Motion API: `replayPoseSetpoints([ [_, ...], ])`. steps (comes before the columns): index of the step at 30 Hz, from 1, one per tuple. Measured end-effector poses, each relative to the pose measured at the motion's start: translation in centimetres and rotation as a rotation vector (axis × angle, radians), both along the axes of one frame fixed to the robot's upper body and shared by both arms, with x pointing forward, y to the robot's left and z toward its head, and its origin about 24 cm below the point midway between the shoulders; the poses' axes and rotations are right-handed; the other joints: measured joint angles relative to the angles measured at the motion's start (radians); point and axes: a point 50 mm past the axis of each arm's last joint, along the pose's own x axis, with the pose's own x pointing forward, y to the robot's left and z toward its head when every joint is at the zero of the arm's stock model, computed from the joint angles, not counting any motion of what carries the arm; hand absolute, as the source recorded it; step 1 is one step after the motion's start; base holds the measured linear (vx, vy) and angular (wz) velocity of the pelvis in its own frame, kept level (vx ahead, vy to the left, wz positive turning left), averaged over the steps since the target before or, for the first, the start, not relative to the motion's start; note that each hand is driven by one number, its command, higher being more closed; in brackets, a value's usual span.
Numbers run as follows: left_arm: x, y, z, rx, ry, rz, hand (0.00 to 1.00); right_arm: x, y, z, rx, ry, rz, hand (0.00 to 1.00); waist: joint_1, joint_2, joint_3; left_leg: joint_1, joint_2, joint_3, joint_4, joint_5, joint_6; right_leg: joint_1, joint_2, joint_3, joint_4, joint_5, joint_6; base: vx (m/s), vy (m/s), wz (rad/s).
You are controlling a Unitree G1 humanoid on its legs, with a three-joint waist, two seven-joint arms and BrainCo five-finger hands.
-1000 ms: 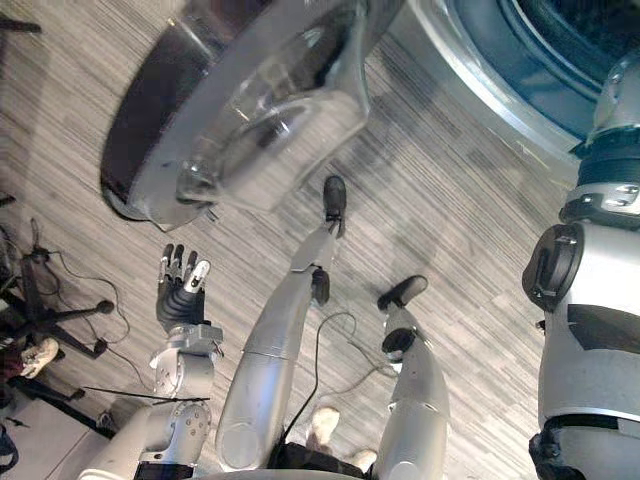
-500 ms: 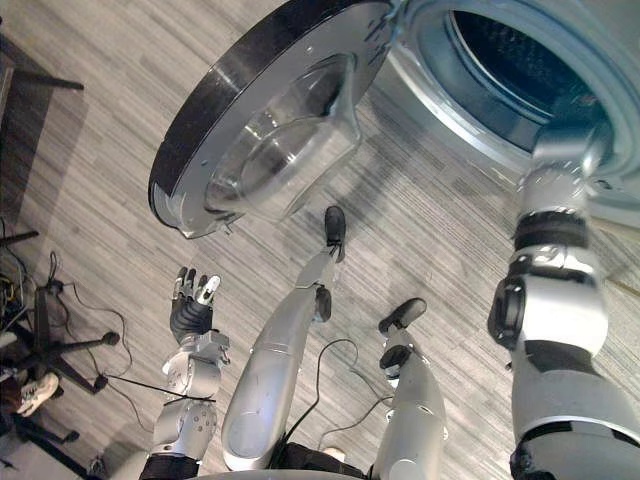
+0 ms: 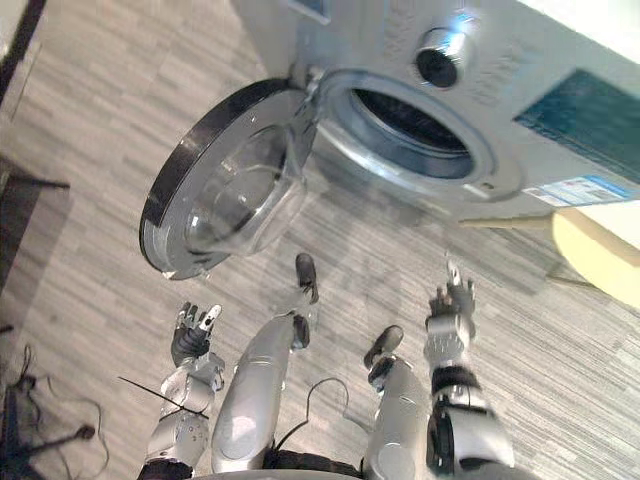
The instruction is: Pick up the laundry basket with both hands and put the clothes into the washing machine.
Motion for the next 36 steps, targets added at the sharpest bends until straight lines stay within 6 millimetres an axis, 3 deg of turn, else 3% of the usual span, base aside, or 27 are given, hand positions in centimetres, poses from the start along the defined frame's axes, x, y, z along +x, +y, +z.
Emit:
replayPoseSetpoints([
  [2, -0.5, 0.8, -0.2, 0.019, 0.011, 0.001, 0.0, -3.4, 0.3, -2.5, 0.017, 0.065, -0.01, 0.0, -0.025, -0.016, -0.009, 0.067, -0.002, 0.007, -0.017, -0.007, -0.011, 0.037, -0.005, 0.021, 0.015, -0.027, -0.014, -0.02, -0.066, -0.05],
  [5, -1.1, 1.4, -0.6, 0.035, 0.039, -0.003, 0.0, -6.8, 0.3, -4.5, 0.048, 0.112, -0.05, 0.0, -0.045, -0.035, -0.019, 0.143, -0.017, 0.002, -0.067, 0.007, -0.03, 0.089, -0.008, 0.023, 0.016, -0.04, -0.012, 0.03, -0.07, 0.01],
  [8, -2.5, 1.8, -1.4, 0.057, 0.093, -0.018, 0.0, -9.5, 0.4, -5.6, 0.084, 0.134, -0.09, 0.0, -0.076, -0.059, -0.043, 0.227, -0.039, 0.0, -0.117, 0.018, -0.046, 0.154, -0.018, 0.016, 0.013, -0.051, 0.001, 0.09, -0.064, 0.12],
  [12, -2.8, 1.4, -2.1, 0.069, 0.129, -0.058, 0.0, -12.0, 0.0, -6.0, 0.092, 0.143, -0.137, 0.0, -0.078, -0.079, -0.117, 0.303, -0.057, -0.002, -0.163, 0.028, -0.048, 0.226, -0.027, -0.003, -0.009, -0.064, 0.007, 0.14, -0.073, 0.09],
  [18, -2.9, 0.5, -2.4, 0.068, 0.138, -0.094, 0.0, -11.4, -0.1, -4.5, 0.0, 0.096, -0.093, 0.0, -0.082, -0.086, -0.187, 0.394, -0.051, 0.004, -0.171, 0.026, -0.051, 0.328, -0.016, -0.007, -0.05, -0.069, 0.01, 0.11, -0.083, -0.03],
  [23, -4.0, 0.0, -3.1, 0.058, 0.176, -0.089, 0.0, -11.3, 0.4, -4.0, -0.018, 0.078, -0.099, 0.0, -0.088, -0.085, -0.228, 0.429, -0.008, -0.004, -0.11, -0.005, -0.076, 0.411, 0.027, -0.012, -0.1, -0.068, 0.005, 0.03, -0.09, -0.03],
  [29, -5.6, 0.1, -4.0, 0.047, 0.239, -0.08, 0.0, -12.5, 0.0, -4.0, -0.042, 0.105, -0.116, 0.0, -0.086, -0.06, -0.265, 0.371, 0.092, -0.035, 0.101, -0.074, -0.082, 0.468, 0.118, 0.008, -0.155, -0.067, -0.047, -0.05, -0.084, -0.09],
  [31, -6.0, 0.1, -4.2, 0.051, 0.255, -0.082, 0.0, -12.7, -0.3, -3.7, -0.058, 0.102, -0.121, 0.0, -0.086, -0.053, -0.265, 0.343, 0.108, -0.053, 0.181, -0.069, -0.074, 0.482, 0.128, 0.01, -0.156, -0.072, -0.058, -0.04, -0.064, 0.01],
  [33, -6.6, 0.1, -4.4, 0.053, 0.274, -0.084, 0.0, -13.0, -0.8, -3.3, -0.089, 0.108, -0.13, 0.0, -0.083, -0.047, -0.275, 0.317, 0.111, -0.058, 0.267, -0.042, -0.036, 0.51, 0.124, 0.003, -0.157, -0.081, -0.067, -0.02, -0.079, 0.11],
  [35, -7.3, 0.1, -4.6, 0.048, 0.289, -0.075, 0.0, -12.8, -1.3, -2.4, -0.125, 0.076, -0.13, 0.0, -0.076, -0.03, -0.293, 0.292, 0.115, -0.065, 0.319, -0.039, -0.031, 0.522, 0.128, 0.0, -0.165, -0.084, -0.072, 0.03, -0.036, 0.11],
  [36, -7.8, 0.2, -4.8, 0.047, 0.302, -0.069, 0.0, -12.3, -1.5, -1.8, -0.153, 0.056, -0.117, 0.0, -0.074, -0.022, -0.305, 0.26, 0.113, -0.071, 0.368, -0.054, -0.048, 0.528, 0.131, 0.007, -0.18, -0.084, -0.074, 0.07, 0.002, 0.07],
])
